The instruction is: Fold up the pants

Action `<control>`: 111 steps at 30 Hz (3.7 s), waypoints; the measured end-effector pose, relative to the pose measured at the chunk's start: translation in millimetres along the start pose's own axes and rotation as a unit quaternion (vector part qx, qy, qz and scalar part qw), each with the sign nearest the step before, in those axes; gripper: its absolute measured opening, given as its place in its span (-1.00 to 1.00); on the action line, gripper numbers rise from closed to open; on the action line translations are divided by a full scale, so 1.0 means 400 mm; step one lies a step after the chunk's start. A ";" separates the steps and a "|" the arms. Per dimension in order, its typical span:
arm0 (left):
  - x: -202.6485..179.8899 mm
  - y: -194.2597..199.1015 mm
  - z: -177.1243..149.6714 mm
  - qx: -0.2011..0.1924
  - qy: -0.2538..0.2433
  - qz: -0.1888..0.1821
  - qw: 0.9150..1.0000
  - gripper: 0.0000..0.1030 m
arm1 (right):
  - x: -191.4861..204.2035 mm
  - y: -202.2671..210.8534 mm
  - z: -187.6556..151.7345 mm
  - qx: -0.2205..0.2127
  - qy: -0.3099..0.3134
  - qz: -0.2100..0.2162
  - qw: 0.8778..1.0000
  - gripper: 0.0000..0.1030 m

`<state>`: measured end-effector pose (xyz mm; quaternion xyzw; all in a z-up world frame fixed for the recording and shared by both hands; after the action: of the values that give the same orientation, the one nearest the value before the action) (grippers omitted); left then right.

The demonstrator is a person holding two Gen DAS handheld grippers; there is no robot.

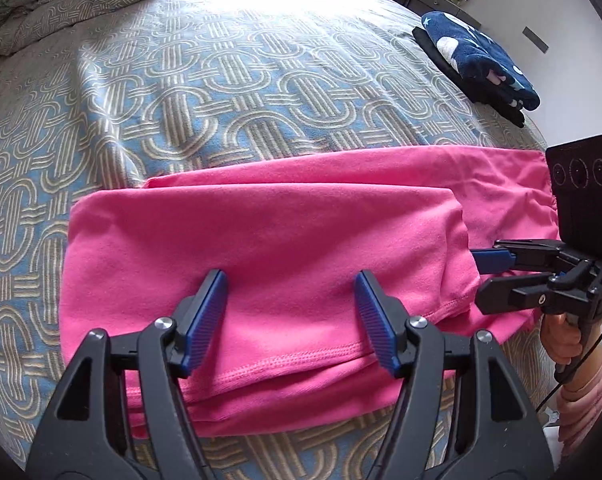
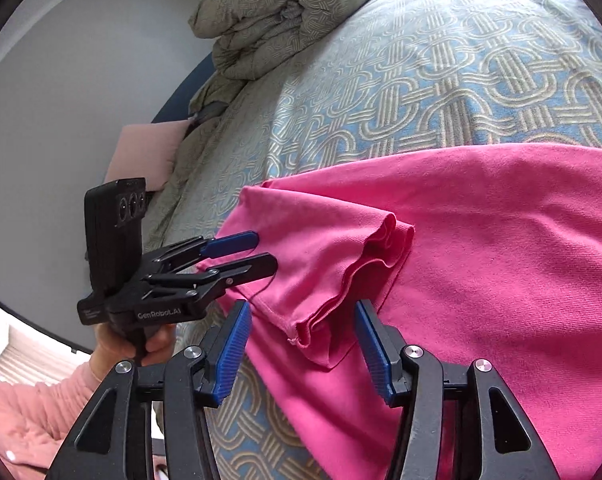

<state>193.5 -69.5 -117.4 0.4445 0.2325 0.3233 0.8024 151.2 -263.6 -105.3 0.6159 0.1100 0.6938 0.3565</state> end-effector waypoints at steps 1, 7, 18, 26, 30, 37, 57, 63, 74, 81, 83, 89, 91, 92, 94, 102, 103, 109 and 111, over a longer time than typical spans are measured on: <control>-0.002 -0.002 0.001 0.000 -0.002 0.002 1.000 0.29 | -0.003 -0.007 0.005 0.005 -0.006 0.013 1.000 0.07; -0.001 0.000 -0.005 0.000 -0.001 0.003 1.000 0.29 | 0.008 -0.059 0.039 0.031 -0.053 0.039 0.997 -0.16; 0.000 0.005 -0.028 0.007 -0.010 0.017 1.000 0.29 | -0.089 0.037 0.072 -0.008 -0.136 -0.026 0.990 -0.89; -0.049 0.023 -0.015 -0.001 -0.012 -0.017 1.000 0.29 | -0.110 0.056 0.059 -0.027 -0.160 0.037 0.986 -0.83; -0.117 0.026 0.008 -0.014 -0.038 -0.068 0.997 0.29 | -0.090 0.021 0.081 -0.001 -0.181 0.074 0.981 -0.42; -0.236 -0.019 0.019 0.000 -0.121 -0.081 0.989 0.29 | -0.080 -0.002 0.099 0.016 -0.217 0.108 0.970 -0.01; -0.222 -0.016 0.023 -0.015 -0.091 -0.154 0.984 0.29 | 0.012 0.043 0.130 -0.137 -0.129 -0.079 0.979 -0.90; -0.220 -0.015 0.027 -0.002 -0.081 -0.156 0.984 0.29 | -0.017 0.040 0.089 -0.101 -0.081 -0.090 0.987 -0.45; -0.199 0.008 0.056 -0.020 -0.043 -0.154 0.987 0.29 | -0.166 0.302 -0.061 -0.191 -0.178 -0.111 0.959 -0.21; -0.353 -0.092 0.113 0.007 -0.156 -0.029 0.987 0.05 | -0.233 0.437 -0.164 -0.251 -0.209 -0.148 0.933 -0.07; -0.372 -0.095 0.119 0.016 -0.183 0.024 0.983 -0.41 | -0.240 0.449 -0.177 -0.254 -0.216 -0.132 0.933 -0.07; -0.246 -0.032 0.137 0.024 -0.058 -0.022 0.998 -0.83 | -0.220 0.454 -0.200 -0.270 -0.198 -0.117 0.935 -0.07; -0.226 0.013 0.135 0.002 -0.021 -0.087 0.996 -0.82 | -0.229 0.465 -0.208 -0.277 -0.199 -0.114 0.933 -0.07; -0.222 0.036 0.132 -0.010 -0.014 -0.106 0.994 -0.82 | -0.236 0.475 -0.214 -0.281 -0.201 -0.115 0.931 -0.07; -0.219 0.066 0.127 -0.024 -0.012 -0.120 0.992 -0.71 | -0.247 0.493 -0.223 -0.291 -0.206 -0.117 0.927 -0.07; -0.266 -0.083 0.077 0.053 -0.036 -0.046 0.997 -0.20 | -0.292 0.558 -0.269 -0.323 -0.243 -0.119 0.907 -0.02; -0.282 -0.081 0.076 0.042 -0.043 -0.031 0.998 -0.08 | -0.298 0.565 -0.275 -0.327 -0.250 -0.119 0.904 0.00; -0.391 -0.007 0.081 0.027 -0.092 -0.125 0.987 0.12 | -0.353 0.616 -0.298 -0.354 -0.288 -0.126 0.881 0.11; -0.406 0.006 0.082 0.021 -0.096 -0.120 0.988 0.12 | -0.374 0.627 -0.293 -0.362 -0.304 -0.119 0.873 0.12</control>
<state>103.6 -204.7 -85.0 0.4589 0.2126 0.1756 0.8446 -50.2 -505.3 -98.2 0.6065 -0.1908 0.4159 0.6502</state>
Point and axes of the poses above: each gripper's, at about its wrist camera, not at the fingertips, and y roughly against the way its jaws point, x to its left, z to its top, the point moved 3 cm from there along -y, roughly the way its jaws point, and after that the axes turned 14 degrees about -y, right-handed, at the moved point
